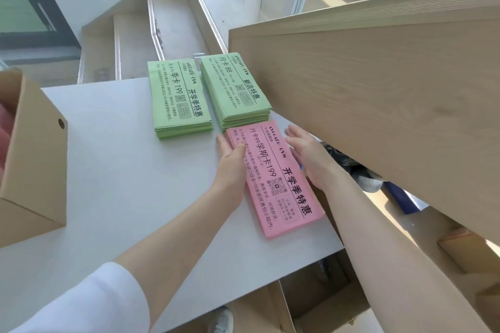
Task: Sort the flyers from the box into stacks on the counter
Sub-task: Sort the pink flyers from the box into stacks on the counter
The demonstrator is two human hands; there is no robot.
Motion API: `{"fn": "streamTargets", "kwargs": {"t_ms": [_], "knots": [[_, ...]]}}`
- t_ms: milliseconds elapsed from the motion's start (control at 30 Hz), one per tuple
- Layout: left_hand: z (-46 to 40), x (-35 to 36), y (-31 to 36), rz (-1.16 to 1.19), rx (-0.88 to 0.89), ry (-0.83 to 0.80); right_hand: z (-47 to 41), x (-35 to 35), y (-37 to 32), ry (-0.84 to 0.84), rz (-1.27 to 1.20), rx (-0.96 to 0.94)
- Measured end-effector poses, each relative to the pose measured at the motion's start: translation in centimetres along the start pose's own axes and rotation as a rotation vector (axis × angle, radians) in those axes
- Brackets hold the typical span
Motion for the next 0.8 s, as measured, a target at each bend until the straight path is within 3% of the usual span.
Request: {"fn": "streamTargets", "kwargs": {"t_ms": [233, 467, 567, 733, 800], "knots": [[7.9, 0.5, -3.1, 0.018, 0.003, -0.096, 6.6, -3.5, 3.7, 0.046, -0.013, 0.022], [8.2, 2.9, -4.3, -0.041, 0.027, -0.175, 7.8, -1.2, 3.7, -0.084, 0.074, 0.014], [8.7, 2.6, -3.9, -0.032, 0.019, -0.200, 8.2, -1.4, 3.5, -0.057, 0.079, -0.009], [9.8, -0.7, -2.2, -0.119, 0.064, -0.188, 8.7, -1.9, 1.2, 0.196, 0.406, -0.241], [10.4, -2.9, -1.2, -0.178, 0.138, -0.171, 9.2, 0.3, -0.3, 0.168, 0.468, -0.356]]}}
Point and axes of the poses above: each hand's wrist, its own z-axis away from the middle knuckle, its own x-axis out of the palm, y = z × x, the point moved 5 cm from there along -z, towards the middle knuckle, and after that the axes turned 14 degrees about -z, right-handed, at the moved point
